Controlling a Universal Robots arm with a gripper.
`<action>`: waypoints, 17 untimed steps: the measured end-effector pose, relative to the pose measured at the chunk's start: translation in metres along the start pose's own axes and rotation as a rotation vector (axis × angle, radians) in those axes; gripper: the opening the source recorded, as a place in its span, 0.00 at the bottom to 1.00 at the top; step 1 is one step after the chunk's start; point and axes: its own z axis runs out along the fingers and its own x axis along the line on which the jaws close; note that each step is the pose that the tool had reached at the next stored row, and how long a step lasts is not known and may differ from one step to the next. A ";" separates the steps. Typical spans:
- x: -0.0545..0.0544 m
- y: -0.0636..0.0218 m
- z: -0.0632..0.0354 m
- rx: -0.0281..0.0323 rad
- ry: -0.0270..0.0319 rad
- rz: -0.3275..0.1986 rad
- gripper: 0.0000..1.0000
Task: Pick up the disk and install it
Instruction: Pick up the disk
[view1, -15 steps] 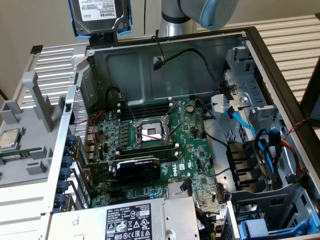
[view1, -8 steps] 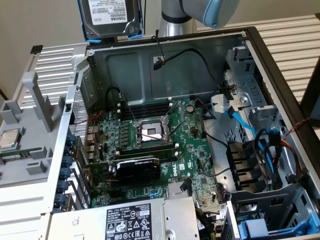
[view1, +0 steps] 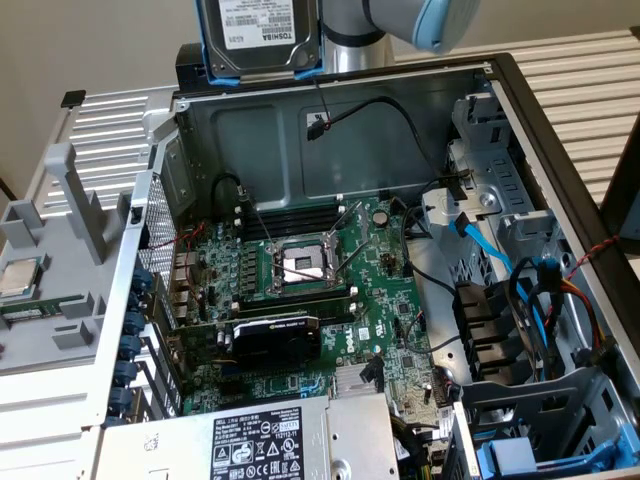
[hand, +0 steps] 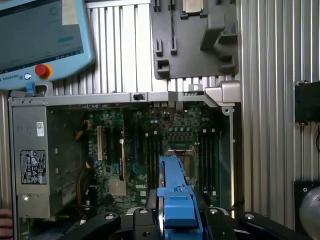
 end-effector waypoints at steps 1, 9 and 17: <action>0.000 -0.0042 0.0001 0.0000 -0.0001 0.000 0.37; 0.012 -0.0336 0.0015 -0.0002 -0.0042 0.000 0.37; 0.020 -0.0643 0.0026 -0.0004 -0.0073 0.000 0.37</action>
